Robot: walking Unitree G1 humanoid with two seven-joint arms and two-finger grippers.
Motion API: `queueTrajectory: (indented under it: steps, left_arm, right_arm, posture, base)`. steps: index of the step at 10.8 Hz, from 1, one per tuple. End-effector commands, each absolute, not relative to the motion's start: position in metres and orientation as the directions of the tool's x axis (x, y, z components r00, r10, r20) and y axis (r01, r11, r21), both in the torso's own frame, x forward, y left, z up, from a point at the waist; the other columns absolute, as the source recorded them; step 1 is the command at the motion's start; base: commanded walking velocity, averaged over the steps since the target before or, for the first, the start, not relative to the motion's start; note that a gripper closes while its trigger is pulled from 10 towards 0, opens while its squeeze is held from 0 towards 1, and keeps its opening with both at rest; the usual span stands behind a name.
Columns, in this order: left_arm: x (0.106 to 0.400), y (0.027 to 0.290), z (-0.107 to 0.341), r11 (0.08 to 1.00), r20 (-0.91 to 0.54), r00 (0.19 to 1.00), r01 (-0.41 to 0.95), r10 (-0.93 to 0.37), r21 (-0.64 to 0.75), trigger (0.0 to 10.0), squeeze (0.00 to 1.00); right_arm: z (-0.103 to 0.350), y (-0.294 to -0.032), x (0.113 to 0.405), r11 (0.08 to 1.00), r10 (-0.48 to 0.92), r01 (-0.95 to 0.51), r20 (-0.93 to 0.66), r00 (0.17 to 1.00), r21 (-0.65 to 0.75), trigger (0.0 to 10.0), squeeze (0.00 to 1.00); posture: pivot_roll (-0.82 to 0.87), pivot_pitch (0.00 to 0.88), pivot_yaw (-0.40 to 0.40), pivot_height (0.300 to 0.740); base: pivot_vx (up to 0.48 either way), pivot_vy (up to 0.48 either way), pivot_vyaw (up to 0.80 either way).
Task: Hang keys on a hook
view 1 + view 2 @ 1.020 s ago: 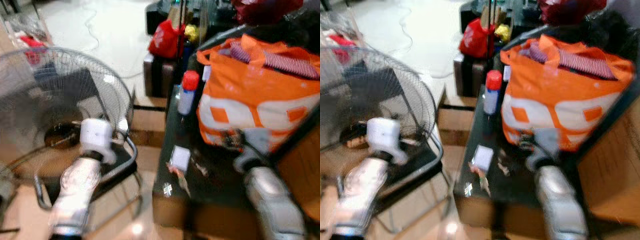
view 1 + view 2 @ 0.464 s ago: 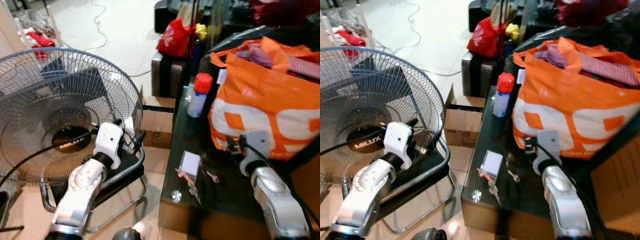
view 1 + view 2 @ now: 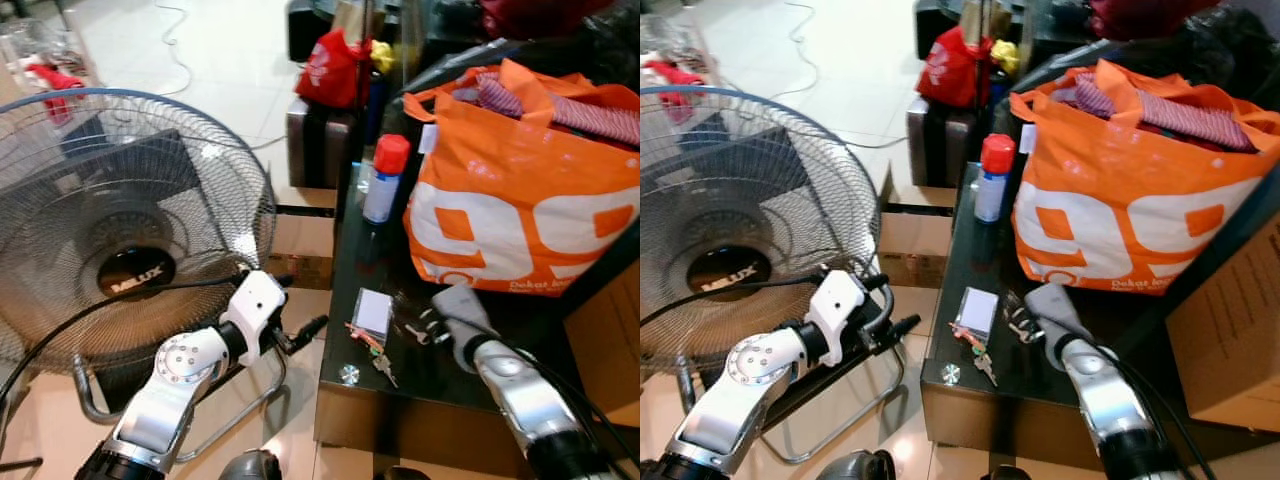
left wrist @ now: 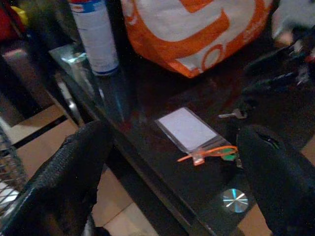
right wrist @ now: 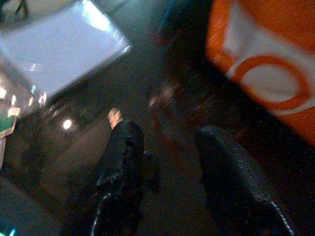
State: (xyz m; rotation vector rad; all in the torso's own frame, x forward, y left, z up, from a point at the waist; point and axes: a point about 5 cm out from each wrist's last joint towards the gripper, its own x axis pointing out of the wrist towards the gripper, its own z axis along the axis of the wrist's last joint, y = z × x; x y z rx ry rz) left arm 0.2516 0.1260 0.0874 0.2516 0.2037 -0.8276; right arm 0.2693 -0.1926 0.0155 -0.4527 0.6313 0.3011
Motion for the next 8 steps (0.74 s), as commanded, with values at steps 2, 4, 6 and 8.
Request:
queueTrajectory:
  steps: [2,4,6,8]
  left_arm:
    - [0.25,0.126,0.089,0.633,-0.279,0.644,0.761,-0.712,0.14,10.0,0.0]
    - [0.248,0.125,0.088,0.629,-0.282,0.638,0.766,-0.717,0.134,10.0,0.0]
    - [0.247,0.125,0.087,0.625,-0.285,0.633,0.769,-0.72,0.131,10.0,0.0]
    - [0.247,0.126,0.087,0.628,-0.287,0.635,0.768,-0.717,0.129,10.0,0.0]
  right_arm:
    - [0.013,-0.197,0.268,0.85,0.147,-0.426,-0.638,0.756,-0.31,10.0,1.0]
    - [0.017,-0.2,0.271,0.828,0.147,-0.437,-0.617,0.773,-0.351,10.0,1.0]
    - [0.012,-0.205,0.27,0.81,0.135,-0.463,-0.654,0.744,-0.359,10.0,0.0]
    - [0.002,-0.211,0.263,0.82,0.123,-0.482,-0.728,0.675,-0.309,10.0,0.0]
  posture:
    - [-0.1,0.14,0.005,0.74]
    - [-0.1,0.142,0.006,0.74]
    - [-0.1,0.144,0.005,0.74]
    - [-0.1,0.143,0.001,0.74]
  base:
    - [0.0,0.0,0.0]
    - [0.0,0.0,0.0]
    - [0.0,0.0,0.0]
    - [0.0,0.0,0.0]
